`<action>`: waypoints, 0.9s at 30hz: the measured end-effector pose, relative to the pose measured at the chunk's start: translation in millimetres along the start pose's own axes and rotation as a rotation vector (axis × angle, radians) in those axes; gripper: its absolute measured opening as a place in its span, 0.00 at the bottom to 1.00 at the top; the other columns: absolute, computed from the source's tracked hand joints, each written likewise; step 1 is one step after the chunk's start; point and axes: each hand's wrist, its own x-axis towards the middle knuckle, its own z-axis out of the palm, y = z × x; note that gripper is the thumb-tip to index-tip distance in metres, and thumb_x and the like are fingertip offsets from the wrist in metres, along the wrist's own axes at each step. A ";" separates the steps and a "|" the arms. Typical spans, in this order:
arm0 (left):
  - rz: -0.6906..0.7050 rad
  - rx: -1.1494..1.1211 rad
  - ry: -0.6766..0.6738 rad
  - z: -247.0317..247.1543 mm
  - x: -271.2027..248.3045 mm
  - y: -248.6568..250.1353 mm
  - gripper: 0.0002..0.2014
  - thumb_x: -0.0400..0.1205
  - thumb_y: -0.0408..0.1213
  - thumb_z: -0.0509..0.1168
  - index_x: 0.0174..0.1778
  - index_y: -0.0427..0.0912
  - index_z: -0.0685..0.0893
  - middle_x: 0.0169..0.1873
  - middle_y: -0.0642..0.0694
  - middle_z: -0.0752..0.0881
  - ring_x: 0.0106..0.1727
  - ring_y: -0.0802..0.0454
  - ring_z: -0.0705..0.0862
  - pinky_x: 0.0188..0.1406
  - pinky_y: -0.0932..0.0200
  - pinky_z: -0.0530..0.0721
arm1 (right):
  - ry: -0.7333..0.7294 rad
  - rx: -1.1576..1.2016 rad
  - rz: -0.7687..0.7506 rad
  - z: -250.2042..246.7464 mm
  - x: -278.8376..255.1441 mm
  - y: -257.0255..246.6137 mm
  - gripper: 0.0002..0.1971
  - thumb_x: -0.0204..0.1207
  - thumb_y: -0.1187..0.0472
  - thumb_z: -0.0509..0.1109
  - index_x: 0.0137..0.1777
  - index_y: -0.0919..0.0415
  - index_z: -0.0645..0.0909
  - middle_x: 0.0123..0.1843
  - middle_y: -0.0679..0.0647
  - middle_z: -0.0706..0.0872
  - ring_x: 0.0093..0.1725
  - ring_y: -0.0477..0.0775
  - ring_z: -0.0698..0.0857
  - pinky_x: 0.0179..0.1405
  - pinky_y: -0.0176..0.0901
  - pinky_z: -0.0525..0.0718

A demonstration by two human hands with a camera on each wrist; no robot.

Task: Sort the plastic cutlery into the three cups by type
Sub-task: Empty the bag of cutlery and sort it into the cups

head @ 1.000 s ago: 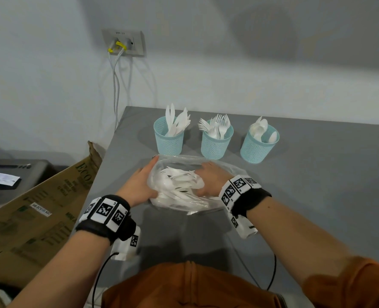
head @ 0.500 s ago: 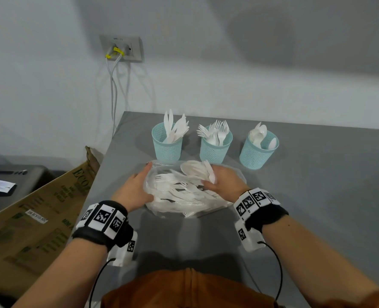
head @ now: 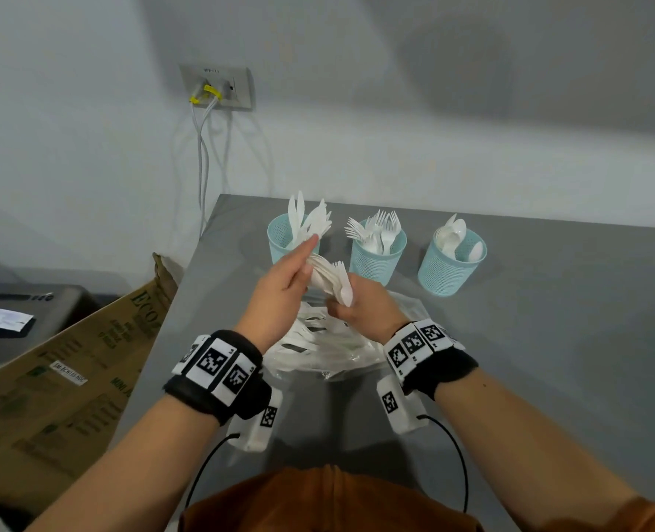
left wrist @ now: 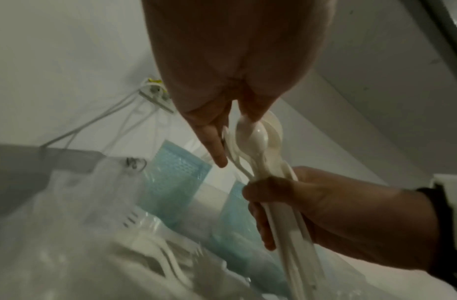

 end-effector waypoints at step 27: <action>-0.120 -0.112 0.053 29.1 -9.0 -22.6 0.20 0.81 0.18 0.60 0.66 0.38 0.73 0.46 0.56 0.82 0.40 0.76 0.84 0.37 0.77 0.79 | 0.140 0.617 -0.112 -6.0 -2.4 -62.5 0.37 0.63 0.52 0.82 0.70 0.36 0.68 0.69 0.44 0.78 0.69 0.44 0.77 0.69 0.45 0.77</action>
